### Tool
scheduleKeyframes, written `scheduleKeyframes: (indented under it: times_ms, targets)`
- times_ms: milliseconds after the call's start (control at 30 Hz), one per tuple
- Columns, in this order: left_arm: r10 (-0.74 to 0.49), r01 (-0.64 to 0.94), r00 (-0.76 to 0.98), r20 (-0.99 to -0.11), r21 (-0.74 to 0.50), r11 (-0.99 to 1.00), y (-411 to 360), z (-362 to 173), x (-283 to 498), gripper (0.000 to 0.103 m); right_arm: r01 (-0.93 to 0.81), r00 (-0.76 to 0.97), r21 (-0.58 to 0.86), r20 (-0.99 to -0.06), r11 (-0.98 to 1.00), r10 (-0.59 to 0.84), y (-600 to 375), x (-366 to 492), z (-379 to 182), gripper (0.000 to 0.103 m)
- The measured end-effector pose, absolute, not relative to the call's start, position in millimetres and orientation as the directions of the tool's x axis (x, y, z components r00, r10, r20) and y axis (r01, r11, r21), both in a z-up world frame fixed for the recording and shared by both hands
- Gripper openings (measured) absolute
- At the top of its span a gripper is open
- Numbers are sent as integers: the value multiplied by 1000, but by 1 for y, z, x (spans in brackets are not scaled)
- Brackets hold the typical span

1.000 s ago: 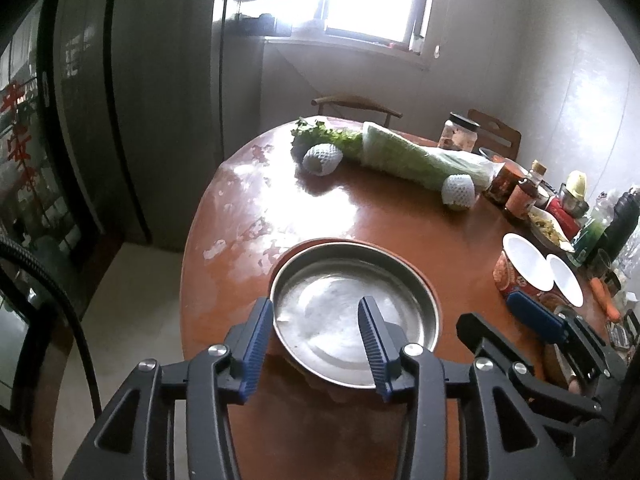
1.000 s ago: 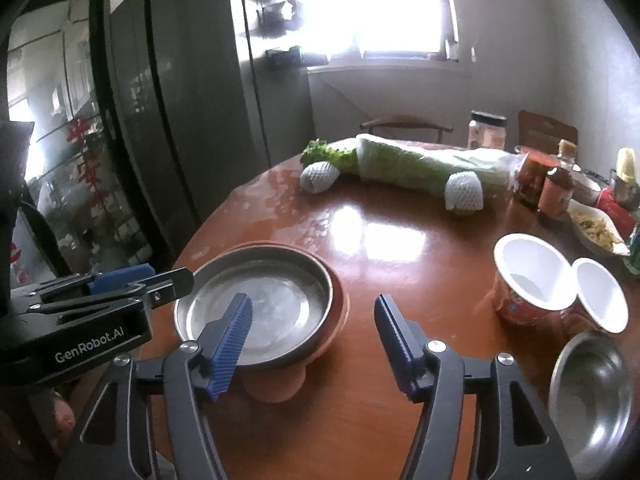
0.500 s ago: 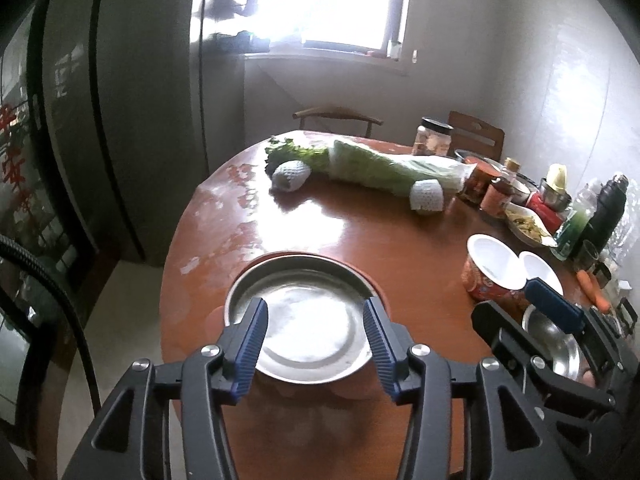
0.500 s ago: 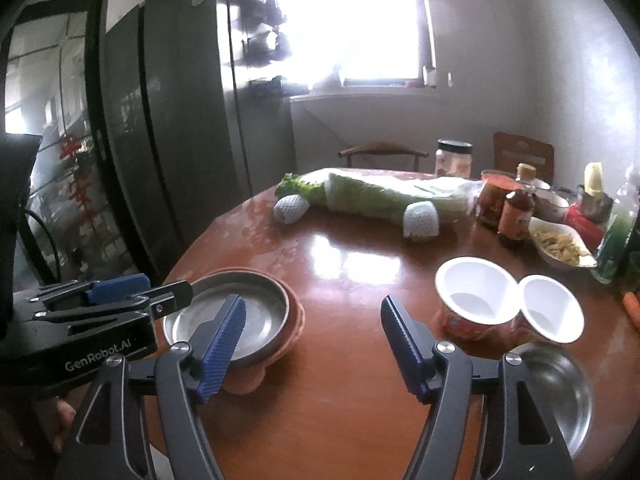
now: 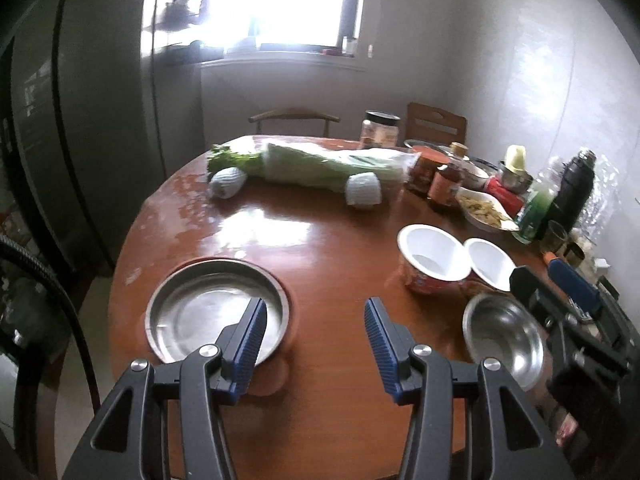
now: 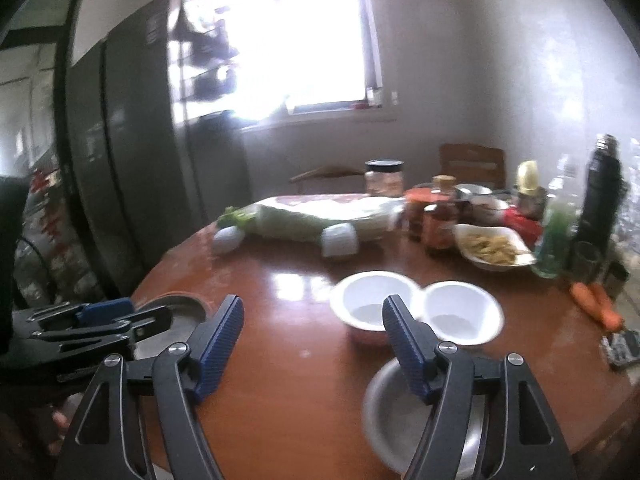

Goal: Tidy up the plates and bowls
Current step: 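Move the left gripper to the steel bowl and grasp its rim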

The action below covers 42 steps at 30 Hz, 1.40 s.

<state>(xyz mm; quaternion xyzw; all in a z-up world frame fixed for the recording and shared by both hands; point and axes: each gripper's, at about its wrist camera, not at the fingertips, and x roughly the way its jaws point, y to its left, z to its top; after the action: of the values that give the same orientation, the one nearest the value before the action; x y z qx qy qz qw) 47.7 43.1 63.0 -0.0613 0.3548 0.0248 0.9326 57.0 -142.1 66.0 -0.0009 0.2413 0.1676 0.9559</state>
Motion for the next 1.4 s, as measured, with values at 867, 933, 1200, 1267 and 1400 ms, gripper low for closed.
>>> scheduleKeyframes:
  times_ms: [867,933,1200,1267,1400]
  targets:
    - [-163,127,643,-748,-105,986,-82,16,97,51,-89,775,60,-622,994,107,-274,73,2,74]
    - [-161,129,635,-756,-102,986,-86,12,101,51,-88,766,63,-634,994,108,-276,76,-4,74]
    - [-199,166,578,-791,-124,978,-105,-11,114,51,-89,725,74,-678,993,116,-282,84,-26,74]
    - [-205,173,561,-802,-129,976,-110,-18,118,51,-89,713,76,-691,993,117,-283,87,-33,74]
    - [-205,172,545,-813,-131,976,-114,-28,122,51,-85,701,83,-703,993,119,-285,91,-42,74]
